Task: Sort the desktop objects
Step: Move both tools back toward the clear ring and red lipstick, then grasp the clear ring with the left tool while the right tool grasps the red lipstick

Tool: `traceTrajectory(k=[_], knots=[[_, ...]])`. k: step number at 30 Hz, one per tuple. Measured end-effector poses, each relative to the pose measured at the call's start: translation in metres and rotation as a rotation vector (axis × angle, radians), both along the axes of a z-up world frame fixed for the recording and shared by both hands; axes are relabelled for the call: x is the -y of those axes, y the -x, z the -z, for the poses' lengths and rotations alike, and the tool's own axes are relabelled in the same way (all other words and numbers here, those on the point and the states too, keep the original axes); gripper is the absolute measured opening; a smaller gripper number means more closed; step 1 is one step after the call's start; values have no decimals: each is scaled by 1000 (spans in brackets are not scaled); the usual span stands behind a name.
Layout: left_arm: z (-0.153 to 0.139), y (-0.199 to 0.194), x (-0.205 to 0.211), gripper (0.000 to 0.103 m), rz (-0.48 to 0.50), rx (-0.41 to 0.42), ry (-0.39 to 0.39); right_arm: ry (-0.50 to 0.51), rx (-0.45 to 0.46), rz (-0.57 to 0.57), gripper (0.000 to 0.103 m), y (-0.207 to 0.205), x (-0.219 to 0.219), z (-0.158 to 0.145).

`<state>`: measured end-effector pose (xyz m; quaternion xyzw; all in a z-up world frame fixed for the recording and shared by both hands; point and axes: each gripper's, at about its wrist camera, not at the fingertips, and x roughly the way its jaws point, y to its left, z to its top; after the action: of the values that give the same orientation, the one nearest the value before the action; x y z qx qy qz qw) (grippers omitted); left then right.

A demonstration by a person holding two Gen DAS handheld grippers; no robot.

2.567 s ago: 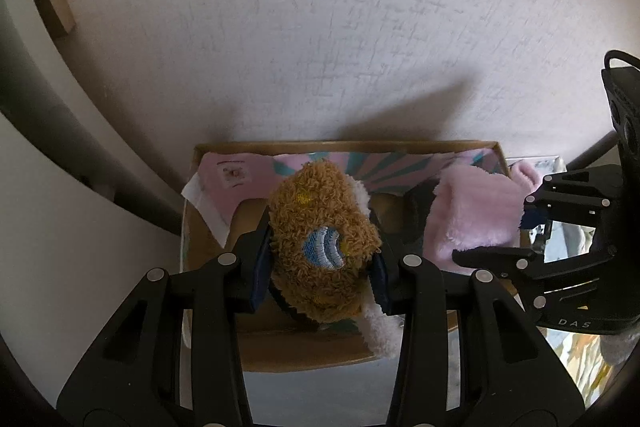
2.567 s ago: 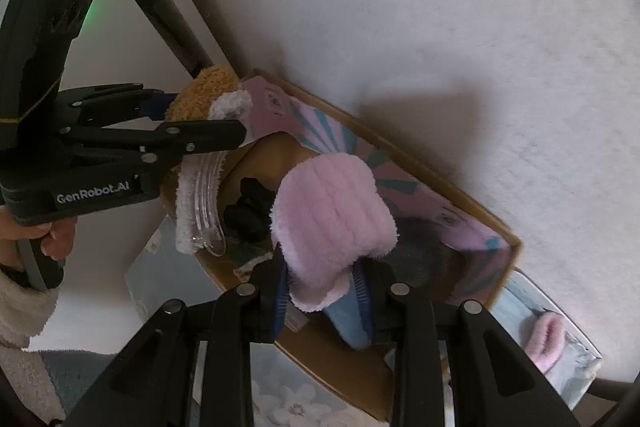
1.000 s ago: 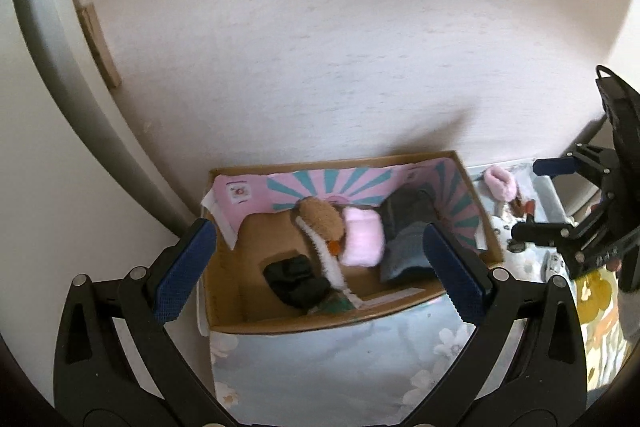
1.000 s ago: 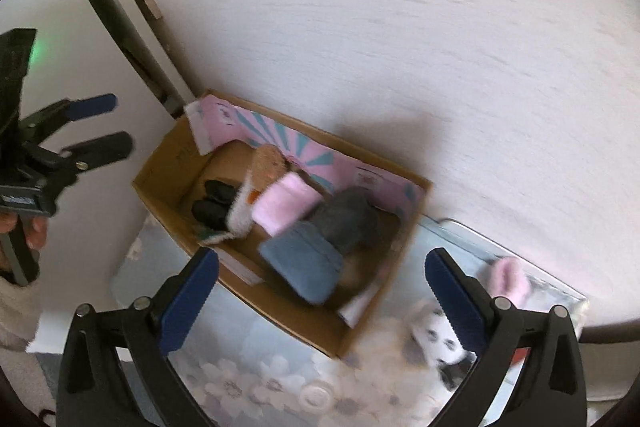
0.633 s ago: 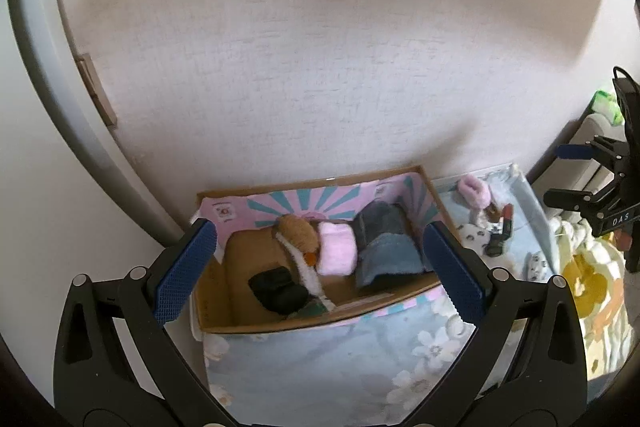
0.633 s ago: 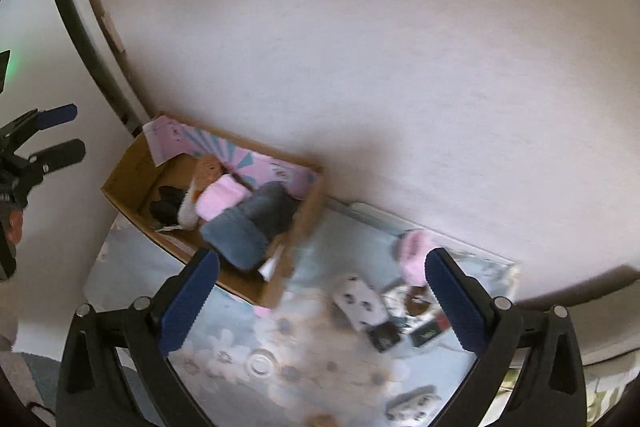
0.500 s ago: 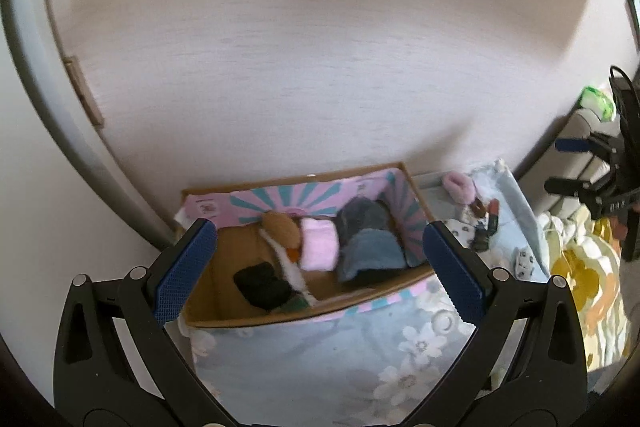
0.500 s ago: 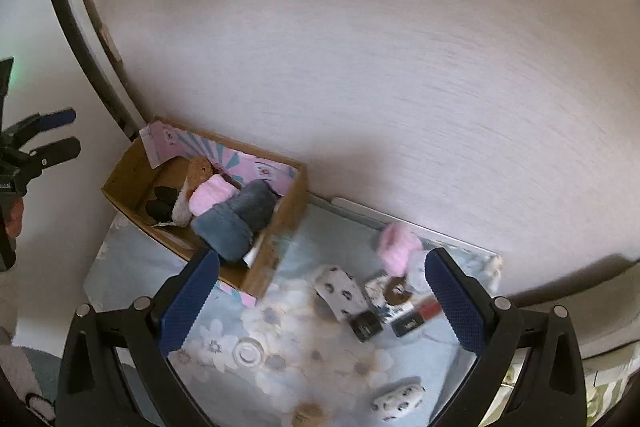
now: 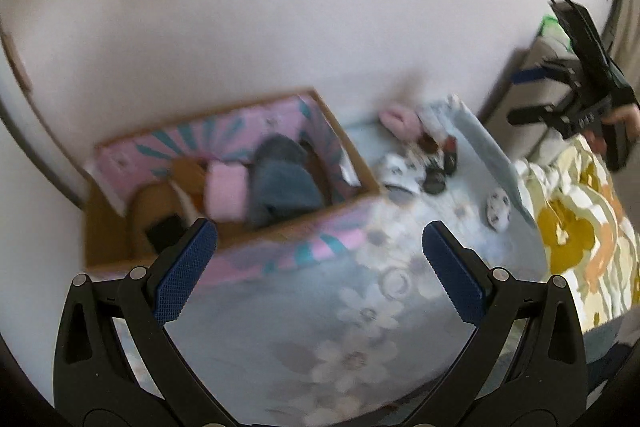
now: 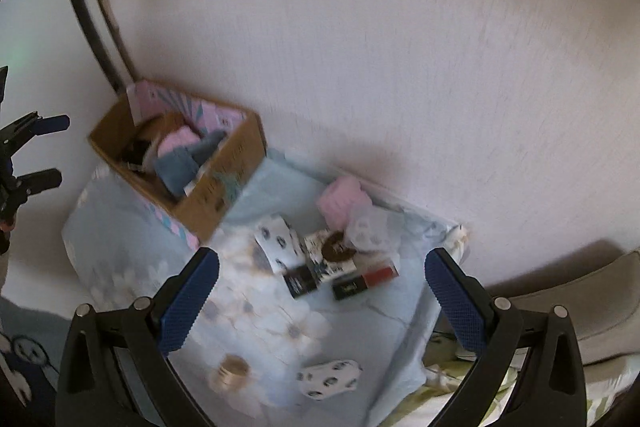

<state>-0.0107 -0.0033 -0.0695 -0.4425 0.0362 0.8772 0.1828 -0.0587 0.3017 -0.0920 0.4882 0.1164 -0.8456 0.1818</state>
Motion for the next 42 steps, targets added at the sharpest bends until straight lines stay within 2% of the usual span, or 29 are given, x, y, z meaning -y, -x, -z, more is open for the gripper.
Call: traceTrajectory(k=[5,9,13,18,23,25,31,35,37,39,42], knots=[[52,-12,-31,102,42,68,-35,-67,62,-91,103,8,-13,43],[94,-22,-53,100,72,67,-28,-97,131,-138,103,25,-22,84],[121,-29,-69,97,82,76,-24,-133,175,-174,103,37,-26,120],[138,-36,-78,95,87,75,-20,-137,205,-201,103,45,-31,149],[150,-37,-87,85,105,69,-9,-126,205,-208,103,44,-36,160],[153,-36,-90,76,111,71,-11,-119,202,-207,103,43,-38,162],[162,-34,-96,60,120,83,-11,-90,182,-197,102,40,-44,159],[163,-36,-94,54,109,71,-5,-89,188,-199,96,38,-44,159],[162,-36,-92,44,106,72,-11,-93,189,-199,88,37,-43,159],[162,-36,-89,40,104,71,-15,-107,185,-195,81,36,-43,159],[163,-38,-89,40,107,68,-16,-93,190,-180,81,35,-46,157]])
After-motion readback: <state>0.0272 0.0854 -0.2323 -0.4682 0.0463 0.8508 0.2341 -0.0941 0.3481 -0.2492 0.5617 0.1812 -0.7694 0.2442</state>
